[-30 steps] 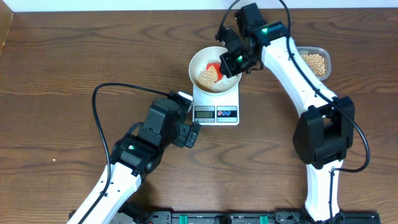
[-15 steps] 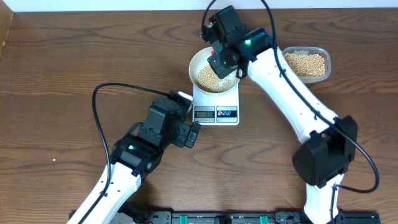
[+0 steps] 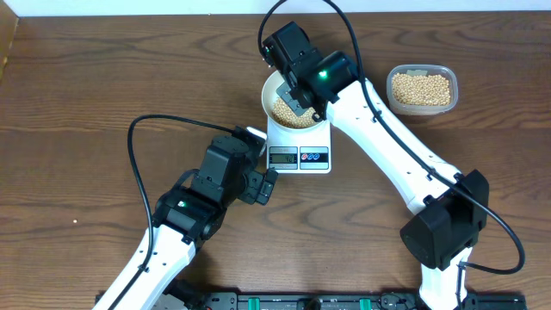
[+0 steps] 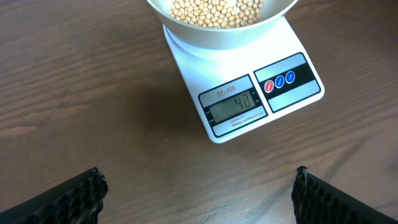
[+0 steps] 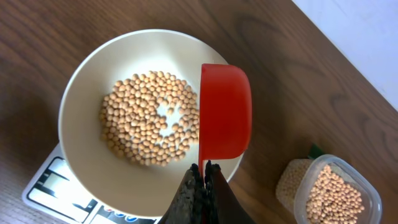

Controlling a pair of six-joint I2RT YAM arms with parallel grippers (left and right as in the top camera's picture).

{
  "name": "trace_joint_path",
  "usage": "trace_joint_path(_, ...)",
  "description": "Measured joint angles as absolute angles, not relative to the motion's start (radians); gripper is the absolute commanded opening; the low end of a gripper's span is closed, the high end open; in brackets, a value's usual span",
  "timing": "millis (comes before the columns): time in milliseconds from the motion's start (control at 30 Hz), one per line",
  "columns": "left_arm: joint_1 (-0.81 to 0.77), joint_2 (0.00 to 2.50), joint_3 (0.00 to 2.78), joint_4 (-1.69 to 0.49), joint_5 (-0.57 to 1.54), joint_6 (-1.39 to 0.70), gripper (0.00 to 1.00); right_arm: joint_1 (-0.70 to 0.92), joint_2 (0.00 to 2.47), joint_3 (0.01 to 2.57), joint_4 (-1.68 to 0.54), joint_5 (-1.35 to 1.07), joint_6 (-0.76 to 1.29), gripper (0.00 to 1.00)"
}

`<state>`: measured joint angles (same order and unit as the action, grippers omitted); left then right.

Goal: Scoop item into bowl and weigh 50g on scale
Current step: 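Tilt the red scoop to pour soybeans into the bowl, then return the empty scoop with the right gripper to the bean tub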

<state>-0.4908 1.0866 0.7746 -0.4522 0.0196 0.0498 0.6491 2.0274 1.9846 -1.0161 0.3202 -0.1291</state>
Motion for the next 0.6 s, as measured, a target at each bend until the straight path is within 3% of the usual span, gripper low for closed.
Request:
trace_joint_path(300,-0.491,1.087,0.775,-0.452,0.020,0.050,0.97,0.595,2.026,1.985,-1.015,0.152,-0.138,0.01)
trace_joint_path(600,-0.491,1.087,0.775,-0.452,0.020,0.050,0.97,0.367,1.948,1.987,-1.015,-0.104,-0.134,0.01)
